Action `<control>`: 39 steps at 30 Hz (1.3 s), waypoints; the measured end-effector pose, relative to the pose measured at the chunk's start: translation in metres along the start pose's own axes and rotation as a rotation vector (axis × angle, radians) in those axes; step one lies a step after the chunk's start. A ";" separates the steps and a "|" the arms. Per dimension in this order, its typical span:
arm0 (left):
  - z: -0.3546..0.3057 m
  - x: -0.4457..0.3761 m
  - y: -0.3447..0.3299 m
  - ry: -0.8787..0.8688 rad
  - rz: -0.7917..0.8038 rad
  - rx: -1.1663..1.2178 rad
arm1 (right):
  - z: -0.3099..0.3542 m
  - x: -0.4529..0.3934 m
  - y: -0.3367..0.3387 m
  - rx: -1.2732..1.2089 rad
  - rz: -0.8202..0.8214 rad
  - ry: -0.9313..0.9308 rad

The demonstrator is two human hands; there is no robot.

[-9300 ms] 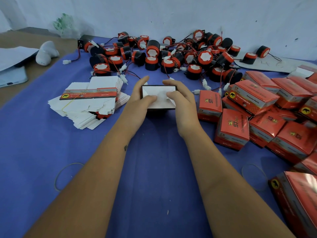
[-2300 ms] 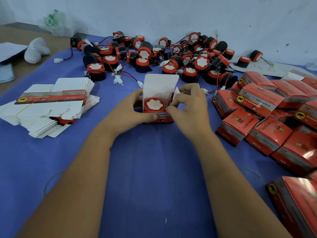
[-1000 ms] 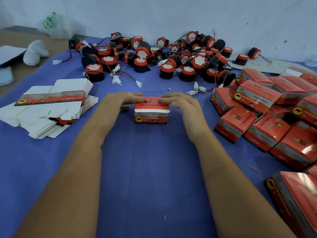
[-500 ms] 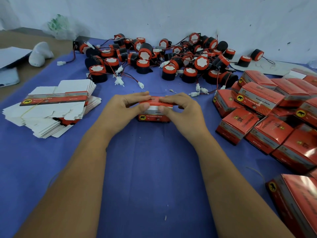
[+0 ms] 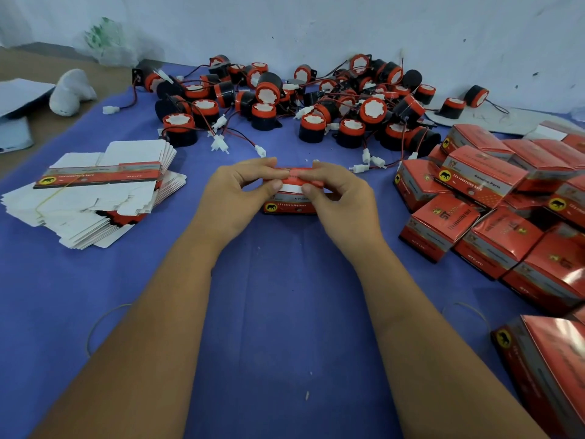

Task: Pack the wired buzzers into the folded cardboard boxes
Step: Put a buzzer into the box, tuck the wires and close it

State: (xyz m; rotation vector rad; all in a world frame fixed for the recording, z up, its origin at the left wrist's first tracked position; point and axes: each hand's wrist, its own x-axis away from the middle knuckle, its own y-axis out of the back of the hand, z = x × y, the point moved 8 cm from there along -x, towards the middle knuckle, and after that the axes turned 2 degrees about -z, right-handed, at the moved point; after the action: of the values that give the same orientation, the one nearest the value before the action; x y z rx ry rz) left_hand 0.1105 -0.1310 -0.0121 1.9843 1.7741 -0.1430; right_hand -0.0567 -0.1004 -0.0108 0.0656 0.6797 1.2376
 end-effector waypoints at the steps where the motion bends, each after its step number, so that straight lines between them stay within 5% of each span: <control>1: 0.000 0.000 0.000 0.002 -0.002 -0.011 | 0.002 0.000 0.001 0.038 -0.012 0.025; 5: -0.002 0.002 -0.001 -0.015 -0.010 -0.057 | 0.017 0.003 0.005 0.226 -0.102 0.209; 19: 0.011 0.001 -0.006 0.044 0.137 0.022 | 0.042 0.012 -0.007 0.524 -0.052 0.392; 25: 0.006 0.002 -0.005 0.048 0.136 -0.030 | 0.035 0.008 -0.012 0.403 -0.076 0.229; 30: -0.003 0.005 -0.003 -0.008 -0.022 -0.315 | 0.038 0.015 -0.016 0.593 -0.074 0.245; 36: -0.004 0.009 -0.032 0.270 0.245 0.391 | 0.071 0.028 0.003 0.607 -0.322 0.509; 39: -0.006 0.005 -0.016 0.180 0.064 0.282 | 0.073 0.028 -0.006 0.489 -0.215 0.554</control>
State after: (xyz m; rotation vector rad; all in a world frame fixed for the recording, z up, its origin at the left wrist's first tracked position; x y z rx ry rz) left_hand 0.0947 -0.1230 -0.0132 2.3146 1.8853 -0.2100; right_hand -0.0096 -0.0555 0.0332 0.0513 1.4262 0.8575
